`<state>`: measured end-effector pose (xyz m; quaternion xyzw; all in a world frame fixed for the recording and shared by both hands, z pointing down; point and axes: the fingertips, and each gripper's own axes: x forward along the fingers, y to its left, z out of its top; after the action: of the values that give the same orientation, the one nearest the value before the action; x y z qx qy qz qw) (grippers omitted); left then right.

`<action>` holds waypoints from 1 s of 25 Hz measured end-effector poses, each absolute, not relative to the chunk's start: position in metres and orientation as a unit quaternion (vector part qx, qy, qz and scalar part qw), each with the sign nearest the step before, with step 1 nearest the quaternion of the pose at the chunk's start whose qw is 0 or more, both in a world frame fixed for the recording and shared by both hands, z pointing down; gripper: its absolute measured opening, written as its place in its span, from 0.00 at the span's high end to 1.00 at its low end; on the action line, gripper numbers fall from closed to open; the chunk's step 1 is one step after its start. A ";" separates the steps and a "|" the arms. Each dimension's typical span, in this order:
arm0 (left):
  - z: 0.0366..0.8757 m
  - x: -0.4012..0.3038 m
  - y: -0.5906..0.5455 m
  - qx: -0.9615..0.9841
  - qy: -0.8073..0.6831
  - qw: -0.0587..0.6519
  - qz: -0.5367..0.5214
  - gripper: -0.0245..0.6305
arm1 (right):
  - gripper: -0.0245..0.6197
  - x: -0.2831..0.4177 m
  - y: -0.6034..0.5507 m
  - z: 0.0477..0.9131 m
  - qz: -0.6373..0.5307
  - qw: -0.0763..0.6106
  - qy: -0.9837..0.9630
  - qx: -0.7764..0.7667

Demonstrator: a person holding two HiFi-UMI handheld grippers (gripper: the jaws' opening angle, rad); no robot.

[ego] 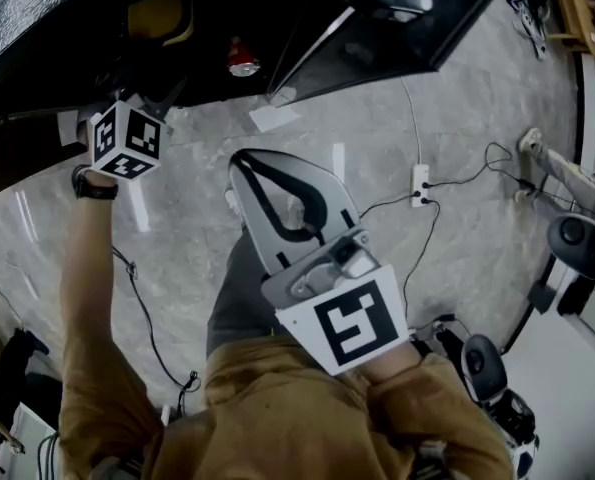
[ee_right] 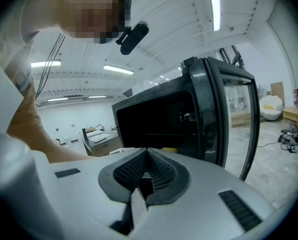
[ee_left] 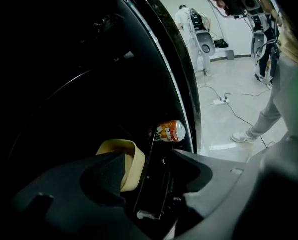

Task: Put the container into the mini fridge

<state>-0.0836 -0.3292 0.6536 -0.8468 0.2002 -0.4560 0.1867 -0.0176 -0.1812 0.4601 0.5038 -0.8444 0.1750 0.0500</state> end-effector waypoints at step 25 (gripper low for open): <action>0.592 -0.118 -0.268 -0.877 0.358 0.083 -0.310 0.96 | 0.96 -0.046 -0.157 0.435 0.138 0.076 -0.868 0.471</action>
<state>-0.1180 -0.2679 0.5917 -0.8768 0.3579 -0.3101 0.0832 -0.0460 -0.1573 0.4355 0.4709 -0.8679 0.1383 0.0762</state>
